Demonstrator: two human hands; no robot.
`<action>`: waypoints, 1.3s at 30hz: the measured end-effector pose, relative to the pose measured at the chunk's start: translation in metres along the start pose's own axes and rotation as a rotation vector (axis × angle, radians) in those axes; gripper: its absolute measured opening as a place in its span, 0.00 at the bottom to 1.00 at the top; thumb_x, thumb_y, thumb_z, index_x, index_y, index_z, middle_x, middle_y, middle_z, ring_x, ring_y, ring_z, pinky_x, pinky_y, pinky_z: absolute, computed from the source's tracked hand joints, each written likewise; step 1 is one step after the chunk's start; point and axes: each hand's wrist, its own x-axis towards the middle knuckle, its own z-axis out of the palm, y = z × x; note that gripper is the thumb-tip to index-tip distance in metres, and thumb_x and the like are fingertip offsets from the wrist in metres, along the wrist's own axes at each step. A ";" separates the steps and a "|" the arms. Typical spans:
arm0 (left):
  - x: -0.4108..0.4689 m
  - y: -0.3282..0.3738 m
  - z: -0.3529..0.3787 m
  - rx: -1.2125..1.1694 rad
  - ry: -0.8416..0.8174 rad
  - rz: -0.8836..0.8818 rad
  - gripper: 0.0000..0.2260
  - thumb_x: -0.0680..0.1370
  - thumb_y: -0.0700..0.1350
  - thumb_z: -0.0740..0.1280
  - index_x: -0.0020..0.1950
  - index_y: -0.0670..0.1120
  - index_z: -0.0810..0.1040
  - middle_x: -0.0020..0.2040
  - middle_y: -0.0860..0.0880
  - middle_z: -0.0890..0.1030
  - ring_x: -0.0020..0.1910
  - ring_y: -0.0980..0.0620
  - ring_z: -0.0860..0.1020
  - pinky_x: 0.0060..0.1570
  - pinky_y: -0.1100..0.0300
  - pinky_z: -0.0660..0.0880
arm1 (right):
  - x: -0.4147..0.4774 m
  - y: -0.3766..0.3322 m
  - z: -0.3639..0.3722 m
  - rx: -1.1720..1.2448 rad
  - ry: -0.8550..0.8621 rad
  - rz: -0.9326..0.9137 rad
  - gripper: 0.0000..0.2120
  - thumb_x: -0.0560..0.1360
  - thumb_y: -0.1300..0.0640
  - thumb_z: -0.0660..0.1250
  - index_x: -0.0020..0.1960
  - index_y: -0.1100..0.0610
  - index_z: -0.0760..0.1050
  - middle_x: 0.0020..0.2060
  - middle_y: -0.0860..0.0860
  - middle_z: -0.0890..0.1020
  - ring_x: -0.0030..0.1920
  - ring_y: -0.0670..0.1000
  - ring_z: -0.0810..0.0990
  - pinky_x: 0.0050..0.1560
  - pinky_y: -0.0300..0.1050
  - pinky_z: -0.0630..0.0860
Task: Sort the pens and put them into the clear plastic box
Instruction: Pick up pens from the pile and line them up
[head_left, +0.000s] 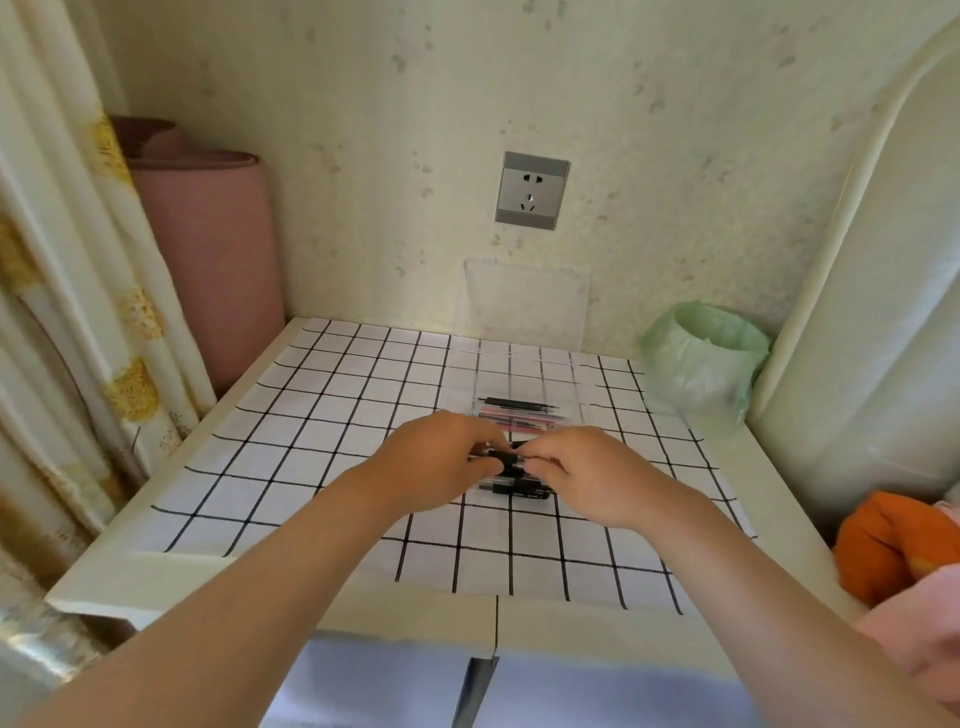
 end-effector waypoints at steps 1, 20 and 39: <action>0.000 0.002 -0.001 0.022 0.034 0.008 0.07 0.78 0.53 0.67 0.56 0.59 0.77 0.44 0.57 0.80 0.38 0.58 0.75 0.35 0.63 0.69 | 0.001 0.000 0.002 -0.028 -0.005 0.000 0.11 0.82 0.51 0.59 0.50 0.48 0.80 0.39 0.47 0.81 0.40 0.48 0.77 0.45 0.52 0.77; -0.001 0.002 -0.004 0.159 0.044 0.043 0.08 0.78 0.58 0.65 0.55 0.58 0.75 0.44 0.54 0.82 0.41 0.54 0.78 0.40 0.59 0.74 | 0.001 -0.015 0.000 -0.059 0.244 0.051 0.06 0.72 0.46 0.73 0.46 0.45 0.79 0.36 0.39 0.75 0.33 0.35 0.70 0.32 0.31 0.58; 0.002 0.001 -0.002 0.145 0.064 0.034 0.06 0.80 0.55 0.62 0.56 0.57 0.73 0.40 0.53 0.79 0.39 0.53 0.77 0.36 0.60 0.70 | 0.003 -0.019 -0.001 -0.060 0.322 0.015 0.05 0.73 0.47 0.72 0.46 0.47 0.81 0.29 0.38 0.71 0.31 0.40 0.70 0.32 0.33 0.58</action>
